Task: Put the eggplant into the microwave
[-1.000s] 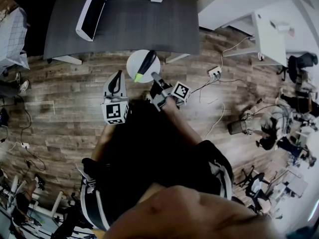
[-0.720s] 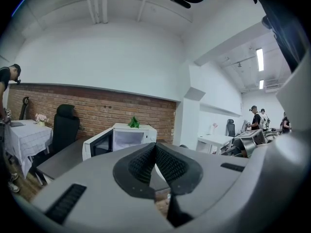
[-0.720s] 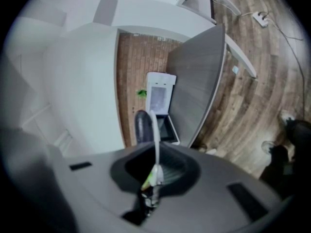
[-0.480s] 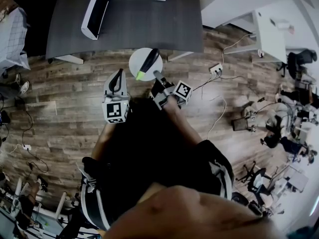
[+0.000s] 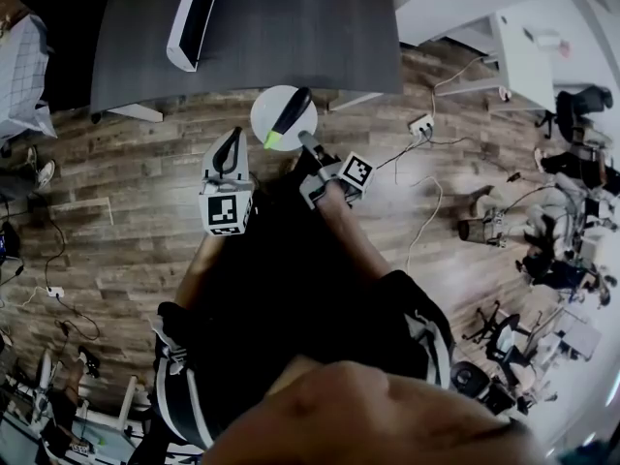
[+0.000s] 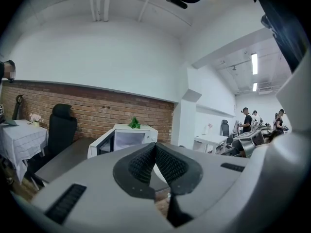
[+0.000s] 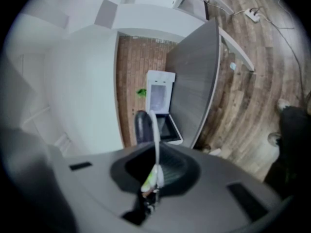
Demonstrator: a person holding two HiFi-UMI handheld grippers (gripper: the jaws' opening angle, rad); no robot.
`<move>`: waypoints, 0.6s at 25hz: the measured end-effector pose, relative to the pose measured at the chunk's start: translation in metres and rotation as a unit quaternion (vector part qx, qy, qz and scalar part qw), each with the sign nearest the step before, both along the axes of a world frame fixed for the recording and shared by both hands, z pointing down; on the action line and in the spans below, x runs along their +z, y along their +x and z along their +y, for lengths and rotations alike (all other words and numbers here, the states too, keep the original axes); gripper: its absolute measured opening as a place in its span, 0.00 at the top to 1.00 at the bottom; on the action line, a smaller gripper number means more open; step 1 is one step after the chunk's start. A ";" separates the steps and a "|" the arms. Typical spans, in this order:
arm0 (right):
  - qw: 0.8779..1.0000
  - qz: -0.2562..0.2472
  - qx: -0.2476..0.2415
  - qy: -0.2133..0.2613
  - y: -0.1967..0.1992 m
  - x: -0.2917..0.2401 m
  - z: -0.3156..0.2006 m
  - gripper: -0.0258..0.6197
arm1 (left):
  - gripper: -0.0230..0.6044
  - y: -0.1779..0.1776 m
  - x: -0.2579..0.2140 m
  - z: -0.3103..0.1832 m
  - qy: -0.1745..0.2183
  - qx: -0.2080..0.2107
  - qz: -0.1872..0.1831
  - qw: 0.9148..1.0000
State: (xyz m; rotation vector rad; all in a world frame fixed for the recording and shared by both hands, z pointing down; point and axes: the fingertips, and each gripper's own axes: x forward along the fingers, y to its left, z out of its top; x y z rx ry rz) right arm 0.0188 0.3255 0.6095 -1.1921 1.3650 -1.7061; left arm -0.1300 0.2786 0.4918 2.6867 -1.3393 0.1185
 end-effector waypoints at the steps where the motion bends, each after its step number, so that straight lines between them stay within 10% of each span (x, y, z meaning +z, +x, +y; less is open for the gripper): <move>1: 1.000 0.000 0.000 0.000 0.000 0.000 0.000 0.90 | 0.91 0.000 -0.001 0.001 0.001 0.000 0.001 1.000; 15: 1.000 -0.003 -0.003 -0.008 -0.004 0.011 -0.024 0.90 | 0.91 -0.009 0.007 -0.017 -0.011 -0.014 0.008 1.000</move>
